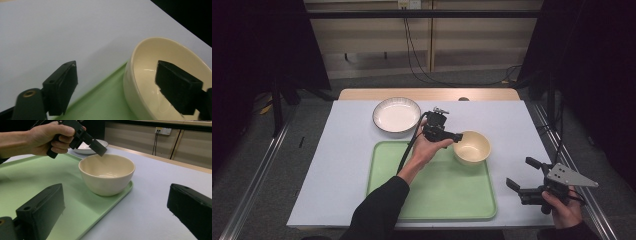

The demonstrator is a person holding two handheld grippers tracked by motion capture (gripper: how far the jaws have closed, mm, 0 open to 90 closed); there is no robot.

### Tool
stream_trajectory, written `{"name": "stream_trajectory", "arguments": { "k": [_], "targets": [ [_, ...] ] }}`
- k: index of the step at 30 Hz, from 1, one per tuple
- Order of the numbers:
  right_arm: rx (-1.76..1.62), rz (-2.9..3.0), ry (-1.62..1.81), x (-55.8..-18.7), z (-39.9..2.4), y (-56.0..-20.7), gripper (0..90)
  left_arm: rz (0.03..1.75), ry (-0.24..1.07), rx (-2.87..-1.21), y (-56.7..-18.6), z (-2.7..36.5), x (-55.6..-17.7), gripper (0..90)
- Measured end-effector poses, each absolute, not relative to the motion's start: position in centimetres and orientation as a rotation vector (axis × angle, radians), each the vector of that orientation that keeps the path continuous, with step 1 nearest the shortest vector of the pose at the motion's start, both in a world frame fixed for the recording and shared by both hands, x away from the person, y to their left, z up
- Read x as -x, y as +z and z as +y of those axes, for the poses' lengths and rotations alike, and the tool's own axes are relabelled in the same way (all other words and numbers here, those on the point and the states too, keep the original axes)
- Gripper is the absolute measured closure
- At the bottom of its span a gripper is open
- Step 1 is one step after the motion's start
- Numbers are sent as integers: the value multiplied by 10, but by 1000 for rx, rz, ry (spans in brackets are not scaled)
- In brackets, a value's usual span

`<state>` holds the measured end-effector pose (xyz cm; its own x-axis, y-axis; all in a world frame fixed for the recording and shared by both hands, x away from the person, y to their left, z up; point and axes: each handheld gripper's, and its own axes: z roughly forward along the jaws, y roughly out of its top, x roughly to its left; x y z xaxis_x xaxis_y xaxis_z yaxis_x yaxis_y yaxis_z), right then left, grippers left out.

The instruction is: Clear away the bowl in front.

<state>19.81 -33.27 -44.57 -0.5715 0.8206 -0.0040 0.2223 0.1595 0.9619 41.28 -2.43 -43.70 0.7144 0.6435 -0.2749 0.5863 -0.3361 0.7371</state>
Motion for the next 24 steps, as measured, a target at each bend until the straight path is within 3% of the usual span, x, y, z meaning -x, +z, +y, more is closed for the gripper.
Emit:
{"name": "stream_trajectory", "arguments": {
  "k": [4,16,17,24],
  "targets": [
    [-990,1893,1430,-198,-333,-446,8,931,100,-1993,-431,-13,-411,40],
    [-991,1903,1423,-199,-332,-446,8,909,194,-1999,-422,29,-397,33],
    [-991,1901,1421,-199,-332,-446,8,918,260,-2010,-420,36,-394,29],
    [-998,1894,1429,-198,-332,-446,8,923,368,-1943,-413,61,-380,24]
  ]
}}
